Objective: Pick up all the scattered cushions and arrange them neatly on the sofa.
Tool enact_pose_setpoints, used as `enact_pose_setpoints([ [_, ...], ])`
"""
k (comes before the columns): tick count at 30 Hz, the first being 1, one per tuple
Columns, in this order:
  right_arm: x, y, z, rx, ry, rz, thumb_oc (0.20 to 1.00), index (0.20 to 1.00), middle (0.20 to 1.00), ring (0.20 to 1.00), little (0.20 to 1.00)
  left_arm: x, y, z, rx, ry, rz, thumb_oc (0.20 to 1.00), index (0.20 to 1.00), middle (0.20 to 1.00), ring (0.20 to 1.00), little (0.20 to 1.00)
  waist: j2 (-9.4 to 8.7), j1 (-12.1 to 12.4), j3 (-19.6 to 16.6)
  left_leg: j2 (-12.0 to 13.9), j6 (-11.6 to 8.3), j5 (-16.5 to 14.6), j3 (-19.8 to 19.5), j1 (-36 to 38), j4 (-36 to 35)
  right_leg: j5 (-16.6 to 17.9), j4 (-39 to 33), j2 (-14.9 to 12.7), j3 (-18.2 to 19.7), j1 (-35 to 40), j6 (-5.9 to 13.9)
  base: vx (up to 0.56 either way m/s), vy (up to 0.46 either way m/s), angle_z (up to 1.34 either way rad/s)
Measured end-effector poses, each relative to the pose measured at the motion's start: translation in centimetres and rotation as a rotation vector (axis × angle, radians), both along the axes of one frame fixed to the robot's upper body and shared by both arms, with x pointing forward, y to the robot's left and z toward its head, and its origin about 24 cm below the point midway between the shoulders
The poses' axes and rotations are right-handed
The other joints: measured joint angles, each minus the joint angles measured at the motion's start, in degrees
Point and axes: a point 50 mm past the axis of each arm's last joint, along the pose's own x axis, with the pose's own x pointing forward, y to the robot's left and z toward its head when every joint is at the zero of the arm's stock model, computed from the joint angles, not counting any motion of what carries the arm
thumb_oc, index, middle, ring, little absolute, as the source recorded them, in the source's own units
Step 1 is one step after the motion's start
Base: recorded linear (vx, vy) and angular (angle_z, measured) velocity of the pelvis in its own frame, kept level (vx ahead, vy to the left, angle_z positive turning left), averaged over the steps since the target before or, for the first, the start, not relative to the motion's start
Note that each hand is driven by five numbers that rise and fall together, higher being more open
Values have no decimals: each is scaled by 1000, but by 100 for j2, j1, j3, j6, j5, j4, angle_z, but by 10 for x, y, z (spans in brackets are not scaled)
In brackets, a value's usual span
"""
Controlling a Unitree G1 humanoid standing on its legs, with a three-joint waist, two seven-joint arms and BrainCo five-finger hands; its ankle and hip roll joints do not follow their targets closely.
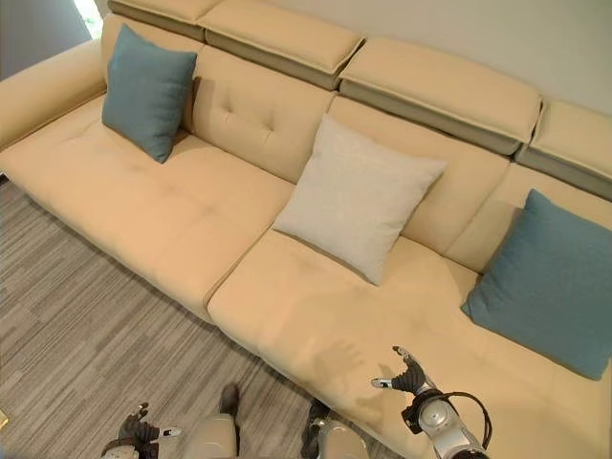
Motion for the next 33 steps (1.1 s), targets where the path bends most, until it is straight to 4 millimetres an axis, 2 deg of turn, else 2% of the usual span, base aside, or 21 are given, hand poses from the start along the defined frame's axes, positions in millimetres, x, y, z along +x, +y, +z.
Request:
enact_pose_setpoints([
  [3,-16,-13,-6,-31,64,-37,1000,1000,1000,1000,1000,7,-13,-2,-31,-12,-35,1000,1000,1000,1000,1000,314,-214,-238,-46,34,-159,50,650,-121,224,-134,23,-48,21,88,-155,149,15],
  [4,-25,-16,-10,-40,98,-50,1000,1000,1000,1000,1000,13,-23,-3,-58,-26,-68,1000,1000,1000,1000,1000,491,-322,-343,-49,72,-240,121,956,-598,368,-189,55,-118,21,122,-201,174,30],
  [6,-32,-16,-15,-41,131,-61,1000,1000,1000,1000,1000,29,-31,1,-70,-70,-113,1000,1000,1000,1000,1000,562,-368,-353,-87,136,-252,137,1081,-1111,491,-170,58,-174,-96,236,-213,202,31],
  [8,-31,-10,-17,-27,136,-64,1000,1000,1000,1000,1000,39,-38,4,-75,-101,-177,1000,1000,1000,1000,1000,480,-337,-326,-186,266,-377,112,1129,-1482,718,-149,-33,-166,-292,349,-235,219,1],
  [9,-30,-5,-20,-13,138,-71,1000,1000,1000,1000,1000,39,-38,5,-64,-93,-201,1000,1000,1000,1000,1000,306,-321,-308,-288,298,-345,141,1098,-1447,810,-157,-114,-99,-356,350,-221,173,-6],
  [10,-30,3,-23,5,147,-68,1000,1000,1000,1000,1000,35,-37,3,-51,-69,-237,1000,1000,1000,1000,1000,98,-313,-250,-509,366,-325,114,1051,-1374,914,-141,-280,-64,-376,410,-245,194,-7],
  [11,-31,8,-26,16,160,-71,1000,1000,1000,1000,1000,29,-35,0,-49,-40,-241,1000,1000,1000,1000,1000,-61,-326,-244,-638,474,-335,129,982,-1304,875,-135,-417,-4,-405,522,-223,154,-2],
  [12,-35,11,-29,22,173,-73,1000,1000,1000,1000,1000,24,-33,-2,-44,-18,-237,1000,1000,1000,1000,1000,-139,-328,-254,-734,532,-331,127,949,-1254,849,-143,-465,96,-432,563,-243,151,1],
  [13,-39,13,-32,25,193,-75,1000,1000,1000,1000,1000,16,-29,-4,-38,18,-228,1000,1000,1000,1000,1000,-184,-346,-236,-783,613,-313,125,896,-1195,616,-123,-539,215,-482,888,-277,131,2],
  [15,-44,16,-35,28,222,-86,1000,1000,1000,1000,1000,15,-24,-4,-22,36,-229,1000,1000,1000,1000,1000,-76,-359,-144,-733,772,-211,151,678,-1129,410,184,-473,693,-710,1321,-268,120,11],
  [16,-47,16,-38,27,240,-94,1000,1000,1000,1000,1000,16,-21,-3,-10,37,-238,1000,1000,1000,1000,1000,-30,-345,-122,-696,832,-147,158,564,-1112,313,613,-355,960,-857,1339,-268,106,14],
  [17,-51,17,-40,26,266,-102,1000,1000,1000,1000,1000,18,-19,-2,1,37,-247,1000,1000,1000,1000,1000,41,-321,-100,-626,870,-111,121,523,-1133,51,1412,-160,1311,-1060,1288,-198,65,10],
  [18,-57,16,-43,22,291,-107,1000,1000,1000,1000,1000,10,-16,-4,8,61,-243,1000,1000,1000,1000,1000,62,-270,-107,-615,899,3,142,421,-1121,-177,1781,-98,1242,-998,1240,-231,52,16],
  [19,-60,15,-44,17,307,-113,1000,1000,1000,1000,1000,10,-15,-4,10,76,-242,1000,1000,1000,1000,1000,112,-227,-93,-574,873,32,79,458,-1152,-689,2248,-26,1246,-872,1093,-94,-15,4],
  [21,-58,13,-43,15,304,-113,1000,1000,1000,1000,1000,2,-13,-7,9,105,-231,1000,1000,1000,1000,1000,150,-142,-78,-496,850,80,125,472,-1182,-1148,2155,13,1209,-419,1080,-66,-46,-8],
  [22,-66,13,-45,18,324,-120,1000,1000,1000,1000,1000,-6,-13,-9,3,131,-223,1000,1000,1000,1000,1000,229,-113,-106,-407,772,140,130,521,-1258,-1303,1801,17,1160,-64,1108,-64,-72,-26],
  [23,-64,15,-46,22,325,-114,1000,1000,1000,1000,1000,-9,-13,-10,1,143,-216,1000,1000,1000,1000,1000,213,-6,-185,-378,683,196,168,536,-1370,-1165,1322,89,1063,96,892,-54,-72,-27],
  [24,-61,16,-45,24,318,-113,1000,1000,1000,1000,1000,-11,-15,-11,-7,149,-217,1000,1000,1000,1000,1000,273,-5,-200,-336,696,259,110,511,-1421,-979,1037,206,1073,192,699,-50,-70,-19],
  [26,-60,14,-44,22,312,-116,1000,1000,1000,1000,1000,-16,-22,-14,-26,160,-216,1000,1000,1000,1000,1000,388,-10,-234,-175,618,334,124,521,-1492,-680,654,430,1115,329,531,-7,-63,-12],
  [29,-62,13,-44,22,313,-123,1000,1000,1000,1000,1000,-16,-24,-14,-30,159,-218,1000,1000,1000,1000,1000,380,-39,-305,-77,565,359,117,517,-1494,-578,416,553,1123,450,481,17,-41,-10],
  [33,-77,8,-47,16,356,-156,1000,1000,1000,1000,1000,-10,-24,-13,-29,145,-223,1000,1000,1000,1000,1000,299,-72,-472,-47,457,379,115,520,-1541,-525,323,575,1114,449,524,23,-40,-1],
])
